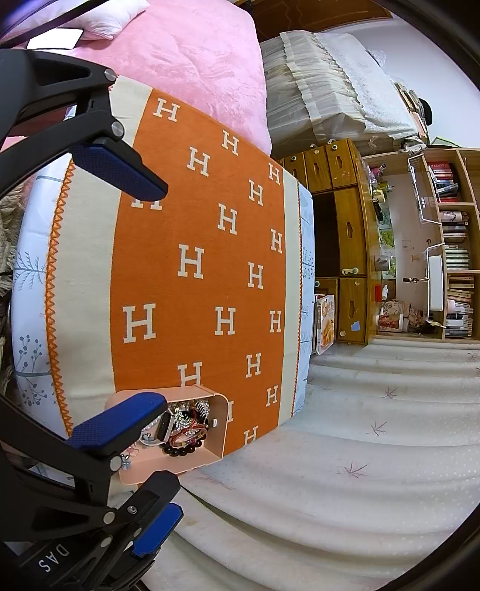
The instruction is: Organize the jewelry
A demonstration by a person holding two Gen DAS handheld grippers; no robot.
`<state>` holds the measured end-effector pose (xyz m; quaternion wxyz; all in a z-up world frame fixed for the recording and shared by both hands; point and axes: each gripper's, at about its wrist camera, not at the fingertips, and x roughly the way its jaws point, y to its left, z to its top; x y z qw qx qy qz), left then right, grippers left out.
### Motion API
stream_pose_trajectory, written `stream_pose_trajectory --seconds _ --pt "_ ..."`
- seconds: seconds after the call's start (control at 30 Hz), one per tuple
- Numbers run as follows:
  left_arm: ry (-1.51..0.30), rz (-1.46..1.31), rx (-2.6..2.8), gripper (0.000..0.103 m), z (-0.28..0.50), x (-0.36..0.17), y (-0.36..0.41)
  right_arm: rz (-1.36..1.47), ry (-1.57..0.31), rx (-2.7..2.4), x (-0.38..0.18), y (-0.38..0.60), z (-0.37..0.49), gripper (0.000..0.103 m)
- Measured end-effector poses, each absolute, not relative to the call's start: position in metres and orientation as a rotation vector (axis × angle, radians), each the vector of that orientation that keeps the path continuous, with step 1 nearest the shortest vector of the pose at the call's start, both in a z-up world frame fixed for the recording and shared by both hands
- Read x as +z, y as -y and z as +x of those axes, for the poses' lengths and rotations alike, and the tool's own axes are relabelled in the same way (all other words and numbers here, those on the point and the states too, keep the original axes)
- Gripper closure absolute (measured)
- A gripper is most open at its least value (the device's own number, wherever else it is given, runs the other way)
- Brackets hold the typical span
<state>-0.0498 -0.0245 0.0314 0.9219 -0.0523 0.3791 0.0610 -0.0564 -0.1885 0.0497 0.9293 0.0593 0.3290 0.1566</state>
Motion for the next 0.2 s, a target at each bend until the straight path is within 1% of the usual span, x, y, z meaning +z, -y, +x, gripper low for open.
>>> stream_pose_trajectory --seconds 0.2 --pt "-0.789 -0.112 0.118 0.001 -0.0513 0.0276 0.0231 0.120 -0.676 0.319 0.0495 0.1885 -0.0566 0.045"
